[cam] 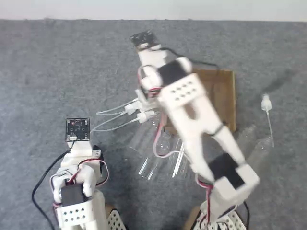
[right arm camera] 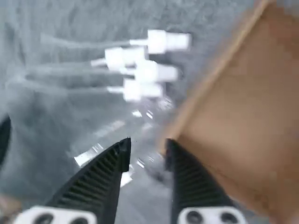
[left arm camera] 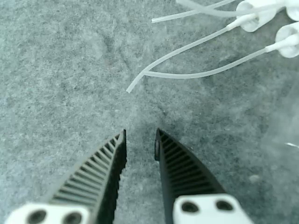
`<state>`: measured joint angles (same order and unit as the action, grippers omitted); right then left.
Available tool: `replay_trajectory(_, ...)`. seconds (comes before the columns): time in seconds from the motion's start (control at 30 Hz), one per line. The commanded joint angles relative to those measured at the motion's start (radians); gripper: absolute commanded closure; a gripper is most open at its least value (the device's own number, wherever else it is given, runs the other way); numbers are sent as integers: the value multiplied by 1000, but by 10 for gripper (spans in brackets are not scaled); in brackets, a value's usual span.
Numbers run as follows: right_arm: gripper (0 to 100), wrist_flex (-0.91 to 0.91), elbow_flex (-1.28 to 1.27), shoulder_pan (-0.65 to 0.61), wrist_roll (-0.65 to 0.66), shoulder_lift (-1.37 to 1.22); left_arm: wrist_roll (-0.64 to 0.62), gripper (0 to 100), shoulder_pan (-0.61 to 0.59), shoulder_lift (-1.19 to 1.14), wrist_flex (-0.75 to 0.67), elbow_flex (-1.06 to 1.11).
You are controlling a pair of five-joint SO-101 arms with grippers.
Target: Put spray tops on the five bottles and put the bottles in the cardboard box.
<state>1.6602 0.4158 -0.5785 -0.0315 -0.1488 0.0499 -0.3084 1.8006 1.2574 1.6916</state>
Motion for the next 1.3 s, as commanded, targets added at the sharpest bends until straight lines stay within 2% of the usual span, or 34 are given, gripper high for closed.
replay_trajectory(0.0,946,104,46,107,184,168,9,913,-5,18,5,-7)
replay_trajectory(0.27,877,133,20,527,394,274,9,913,-5,18,5,-7)
replay_trajectory(0.43,863,70,17,777,535,194,9,913,-5,18,5,-7)
replay_trajectory(0.57,847,-53,17,901,597,56,9,913,-5,18,5,-7)
replay_trajectory(0.9,846,-384,23,960,597,-320,9,913,-5,18,5,-7)
replay_trajectory(1.07,846,-478,46,980,535,-417,9,913,-5,18,5,-7)
replay_trajectory(1.27,846,-530,51,975,528,-506,9,913,-5,18,5,-7)
